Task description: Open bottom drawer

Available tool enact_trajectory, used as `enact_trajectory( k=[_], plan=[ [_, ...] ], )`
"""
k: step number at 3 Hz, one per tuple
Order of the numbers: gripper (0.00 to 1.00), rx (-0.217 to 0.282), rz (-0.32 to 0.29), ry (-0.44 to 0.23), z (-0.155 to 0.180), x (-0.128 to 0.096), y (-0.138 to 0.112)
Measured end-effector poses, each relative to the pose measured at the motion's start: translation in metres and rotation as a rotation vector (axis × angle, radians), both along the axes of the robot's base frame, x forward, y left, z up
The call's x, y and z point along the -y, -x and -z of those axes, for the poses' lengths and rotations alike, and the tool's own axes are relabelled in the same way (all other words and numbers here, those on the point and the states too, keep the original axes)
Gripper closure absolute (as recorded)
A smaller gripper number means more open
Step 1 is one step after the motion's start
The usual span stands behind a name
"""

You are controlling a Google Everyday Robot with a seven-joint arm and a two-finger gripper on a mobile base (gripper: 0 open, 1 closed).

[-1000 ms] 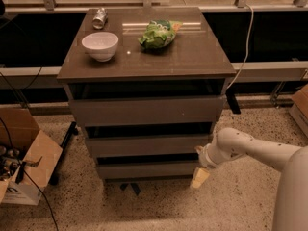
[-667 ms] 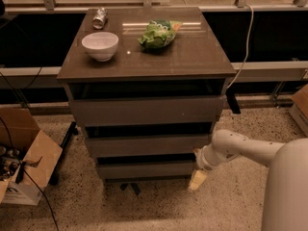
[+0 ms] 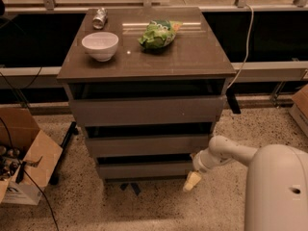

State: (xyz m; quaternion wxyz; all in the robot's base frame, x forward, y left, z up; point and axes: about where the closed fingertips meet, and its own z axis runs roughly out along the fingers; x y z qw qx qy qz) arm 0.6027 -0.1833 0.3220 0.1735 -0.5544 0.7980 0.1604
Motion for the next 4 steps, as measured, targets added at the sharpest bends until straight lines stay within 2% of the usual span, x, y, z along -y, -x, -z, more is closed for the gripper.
enact_trajectory(
  k=[2,4],
  plan=[
    [0.00,-0.026,0.076,-0.060,0.065,0.000,-0.038],
    [0.00,-0.063,0.139,-0.102,0.115,-0.004,-0.059]
  ],
)
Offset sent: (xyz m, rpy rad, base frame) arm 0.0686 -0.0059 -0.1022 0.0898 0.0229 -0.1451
